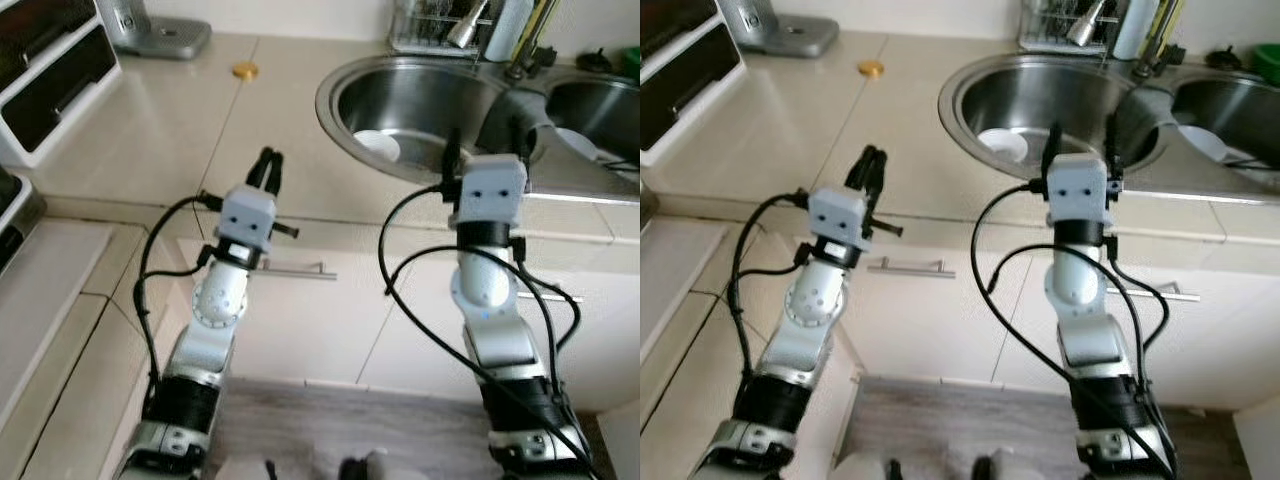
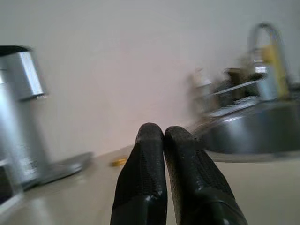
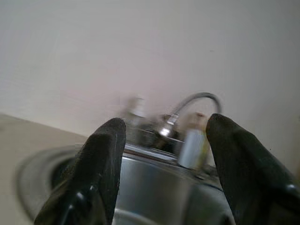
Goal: Kitchen organization
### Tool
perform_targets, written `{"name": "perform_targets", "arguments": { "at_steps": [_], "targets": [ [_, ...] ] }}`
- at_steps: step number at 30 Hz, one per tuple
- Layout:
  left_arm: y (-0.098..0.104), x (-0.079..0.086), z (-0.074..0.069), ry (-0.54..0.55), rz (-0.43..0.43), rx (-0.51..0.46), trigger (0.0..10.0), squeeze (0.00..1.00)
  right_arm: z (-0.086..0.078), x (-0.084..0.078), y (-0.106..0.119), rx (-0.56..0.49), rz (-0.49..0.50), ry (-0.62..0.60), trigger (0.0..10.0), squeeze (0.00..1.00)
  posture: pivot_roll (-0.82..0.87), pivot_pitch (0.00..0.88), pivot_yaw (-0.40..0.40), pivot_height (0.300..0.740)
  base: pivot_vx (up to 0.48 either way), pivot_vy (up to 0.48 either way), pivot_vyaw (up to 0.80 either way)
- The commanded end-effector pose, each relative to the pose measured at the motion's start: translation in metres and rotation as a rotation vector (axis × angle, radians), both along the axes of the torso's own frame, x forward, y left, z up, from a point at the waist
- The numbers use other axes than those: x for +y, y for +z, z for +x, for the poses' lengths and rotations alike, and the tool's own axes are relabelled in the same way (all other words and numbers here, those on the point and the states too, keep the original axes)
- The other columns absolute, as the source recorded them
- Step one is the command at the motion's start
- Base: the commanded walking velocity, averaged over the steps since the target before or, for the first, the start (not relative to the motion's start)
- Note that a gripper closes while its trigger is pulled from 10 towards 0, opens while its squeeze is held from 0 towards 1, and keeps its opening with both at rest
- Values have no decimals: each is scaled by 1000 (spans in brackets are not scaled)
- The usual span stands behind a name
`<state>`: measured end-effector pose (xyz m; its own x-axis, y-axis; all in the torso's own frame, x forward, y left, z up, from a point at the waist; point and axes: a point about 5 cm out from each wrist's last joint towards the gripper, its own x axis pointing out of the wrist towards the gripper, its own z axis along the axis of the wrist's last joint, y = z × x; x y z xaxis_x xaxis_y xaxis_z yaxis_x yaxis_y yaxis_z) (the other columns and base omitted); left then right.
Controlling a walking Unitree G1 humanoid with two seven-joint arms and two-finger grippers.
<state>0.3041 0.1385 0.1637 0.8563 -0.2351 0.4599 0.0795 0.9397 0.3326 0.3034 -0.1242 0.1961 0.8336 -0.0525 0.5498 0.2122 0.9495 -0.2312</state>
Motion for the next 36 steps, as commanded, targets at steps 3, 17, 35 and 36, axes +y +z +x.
{"name": "perform_targets", "arguments": {
  "at_steps": [3,17,35,36],
  "targets": [
    [5,-8,-2,-30,-24,-33,10000,0,-1,-9,4,-21,-8,-32,10000,0,164,0,-28,740,0,-309,0],
    [1,-10,-3,-27,-6,-24,10000,0,2,-11,-2,26,52,-28,10000,0,160,0,-31,740,0,0,-343],
    [-2,-9,-1,-11,21,-1,10000,0,-1,-12,0,13,36,-42,10000,0,157,0,-30,740,0,-229,-800],
    [-2,-9,-1,-10,21,-1,10000,0,-1,-12,0,11,34,-44,10000,0,156,0,-29,740,0,-480,-800]
  ]
}}
